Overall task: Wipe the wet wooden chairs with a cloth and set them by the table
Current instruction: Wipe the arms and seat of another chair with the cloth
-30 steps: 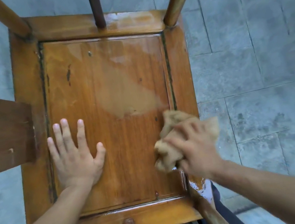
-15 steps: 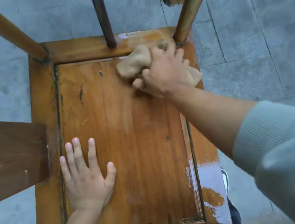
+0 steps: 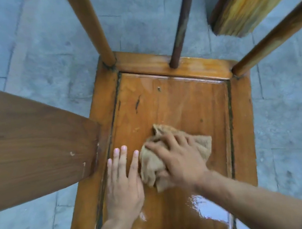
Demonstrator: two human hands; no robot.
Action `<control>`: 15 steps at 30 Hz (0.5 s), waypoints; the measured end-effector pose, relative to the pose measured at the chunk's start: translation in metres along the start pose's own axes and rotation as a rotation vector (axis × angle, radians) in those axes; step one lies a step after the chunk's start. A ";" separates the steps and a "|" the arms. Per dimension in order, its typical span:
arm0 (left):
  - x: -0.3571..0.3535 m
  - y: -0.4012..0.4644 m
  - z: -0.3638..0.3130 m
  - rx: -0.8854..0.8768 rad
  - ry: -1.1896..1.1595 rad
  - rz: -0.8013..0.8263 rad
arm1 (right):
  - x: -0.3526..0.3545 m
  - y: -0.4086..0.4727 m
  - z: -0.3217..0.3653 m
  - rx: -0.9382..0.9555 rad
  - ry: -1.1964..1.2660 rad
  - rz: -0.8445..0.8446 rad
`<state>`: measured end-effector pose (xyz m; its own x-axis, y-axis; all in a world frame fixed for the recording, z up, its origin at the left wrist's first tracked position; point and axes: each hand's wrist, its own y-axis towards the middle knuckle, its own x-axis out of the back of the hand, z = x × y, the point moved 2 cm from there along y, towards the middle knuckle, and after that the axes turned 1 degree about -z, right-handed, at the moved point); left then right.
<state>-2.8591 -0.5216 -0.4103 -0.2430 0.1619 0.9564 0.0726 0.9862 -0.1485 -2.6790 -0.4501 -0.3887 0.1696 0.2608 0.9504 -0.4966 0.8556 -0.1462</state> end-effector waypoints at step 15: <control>0.006 -0.031 -0.032 0.418 -0.056 -0.039 | -0.006 0.044 0.034 0.174 0.010 -0.058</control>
<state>-2.8316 -0.5520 -0.3923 -0.2908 0.1140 0.9500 -0.3334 0.9186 -0.2122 -2.7303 -0.4292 -0.3913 0.2102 0.2183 0.9530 -0.6253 0.7794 -0.0406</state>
